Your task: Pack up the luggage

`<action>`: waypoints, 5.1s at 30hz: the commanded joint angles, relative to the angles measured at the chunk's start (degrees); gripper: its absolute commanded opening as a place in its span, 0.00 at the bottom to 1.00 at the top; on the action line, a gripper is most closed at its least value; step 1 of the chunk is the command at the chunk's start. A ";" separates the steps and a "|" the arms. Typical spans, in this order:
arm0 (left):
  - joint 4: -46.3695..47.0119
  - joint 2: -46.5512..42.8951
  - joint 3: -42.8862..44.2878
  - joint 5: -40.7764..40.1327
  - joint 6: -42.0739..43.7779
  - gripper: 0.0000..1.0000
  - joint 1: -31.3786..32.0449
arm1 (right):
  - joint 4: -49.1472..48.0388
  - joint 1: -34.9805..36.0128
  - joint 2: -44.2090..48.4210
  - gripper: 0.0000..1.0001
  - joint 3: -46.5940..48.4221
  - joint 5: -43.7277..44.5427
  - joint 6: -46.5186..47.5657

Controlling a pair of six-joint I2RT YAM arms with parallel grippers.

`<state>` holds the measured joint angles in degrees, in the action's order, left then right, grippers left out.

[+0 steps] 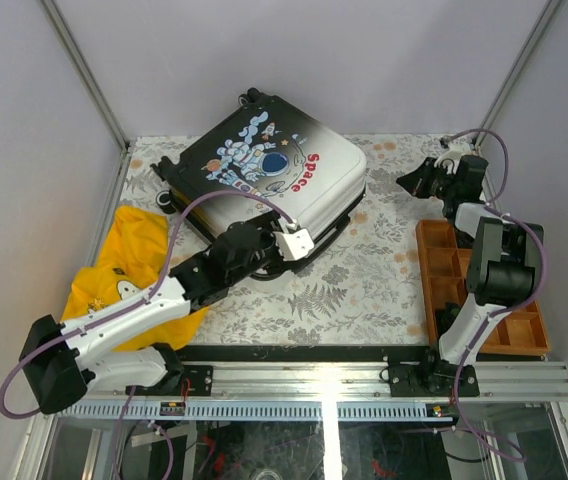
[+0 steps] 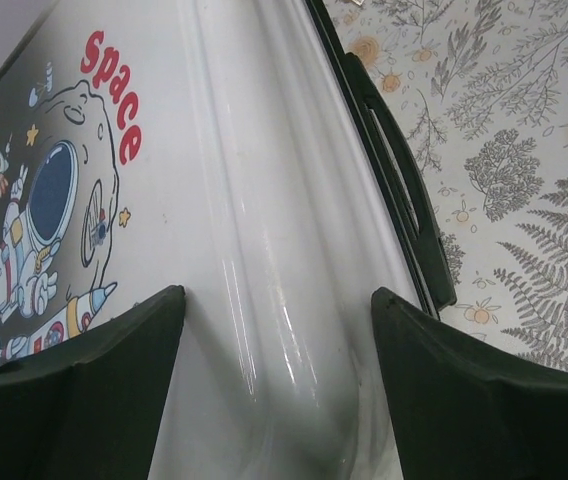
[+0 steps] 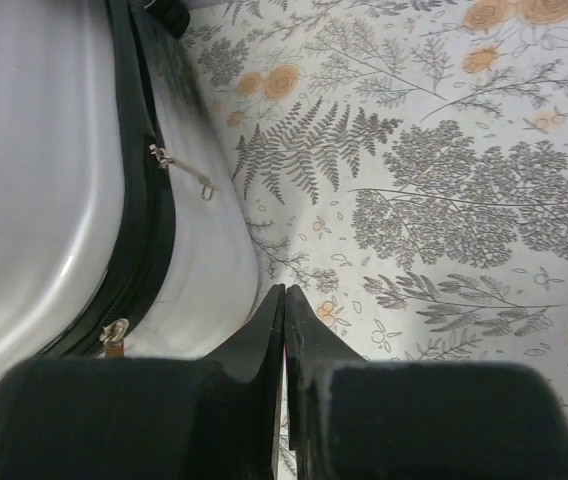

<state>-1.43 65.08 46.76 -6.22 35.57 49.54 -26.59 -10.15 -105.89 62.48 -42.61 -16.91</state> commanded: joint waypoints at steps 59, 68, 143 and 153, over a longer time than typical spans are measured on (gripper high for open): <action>1.04 44.93 13.61 -23.75 -26.10 0.69 8.46 | -3.38 -0.39 9.59 0.46 -15.23 -18.04 24.25; 0.72 34.80 0.90 -14.65 -17.76 0.35 5.32 | -6.89 0.70 8.51 0.50 -15.90 -20.39 28.57; -2.17 22.11 -13.11 -10.94 -6.05 0.00 2.88 | -7.57 10.47 -2.06 0.00 -1.54 -15.24 35.87; -1.94 22.25 -13.51 -10.36 -5.14 0.00 2.81 | -0.50 9.97 -7.25 0.00 9.12 -18.94 44.25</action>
<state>13.91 84.88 38.09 -14.96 30.57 53.89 -26.04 2.66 -112.18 65.82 -64.40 21.32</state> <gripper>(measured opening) 0.006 0.052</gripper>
